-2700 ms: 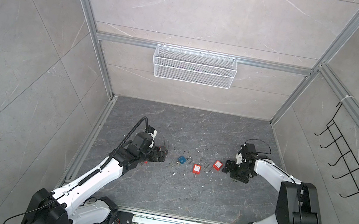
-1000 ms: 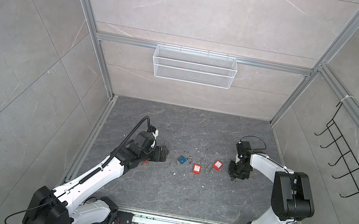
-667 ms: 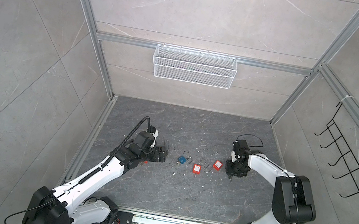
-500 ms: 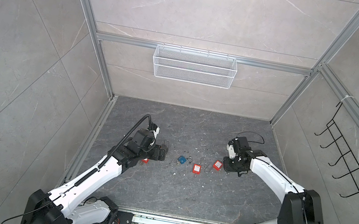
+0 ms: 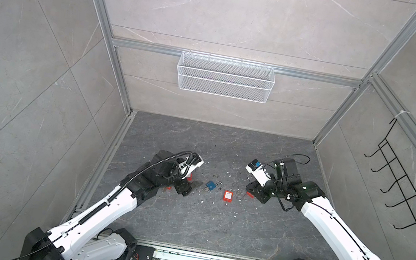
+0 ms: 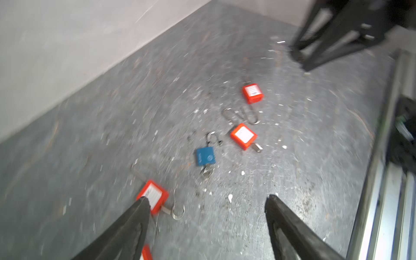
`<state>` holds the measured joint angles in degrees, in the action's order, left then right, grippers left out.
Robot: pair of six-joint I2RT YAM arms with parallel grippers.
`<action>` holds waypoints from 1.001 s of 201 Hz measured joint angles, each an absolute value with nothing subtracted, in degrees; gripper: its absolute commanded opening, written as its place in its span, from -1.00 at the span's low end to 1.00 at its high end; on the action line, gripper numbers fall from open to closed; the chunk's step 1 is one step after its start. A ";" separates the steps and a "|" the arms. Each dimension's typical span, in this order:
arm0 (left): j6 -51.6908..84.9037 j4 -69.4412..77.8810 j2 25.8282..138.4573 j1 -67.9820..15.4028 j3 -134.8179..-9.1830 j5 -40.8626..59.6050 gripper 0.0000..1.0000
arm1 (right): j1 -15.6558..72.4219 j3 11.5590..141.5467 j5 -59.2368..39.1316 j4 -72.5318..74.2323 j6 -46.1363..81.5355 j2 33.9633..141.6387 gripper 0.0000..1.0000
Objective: Lock with the key
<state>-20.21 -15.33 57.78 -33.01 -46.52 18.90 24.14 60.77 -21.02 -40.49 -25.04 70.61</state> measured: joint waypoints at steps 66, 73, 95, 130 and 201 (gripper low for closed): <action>-46.17 -9.34 60.40 -39.55 -46.15 26.72 0.42 | 25.21 62.61 -36.47 -48.73 -38.39 70.50 -0.56; -48.40 -8.47 61.12 -40.38 -46.15 26.65 0.40 | 25.47 62.94 -37.23 -49.54 -39.18 70.63 -0.56; -54.83 -5.89 63.75 -42.50 -46.15 26.33 0.34 | 26.44 63.75 -39.27 -51.57 -40.97 70.96 -0.57; -63.16 -3.20 67.05 -44.62 -46.15 26.00 0.23 | 27.92 65.49 -41.08 -54.06 -42.19 72.29 -0.60; -71.18 -1.19 69.01 -48.07 -46.63 25.36 0.09 | 31.03 66.63 -41.85 -57.25 -42.50 75.35 -0.62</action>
<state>-71.18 -1.19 69.01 -48.07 -46.63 25.36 31.03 66.63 -41.85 -57.25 -42.50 75.35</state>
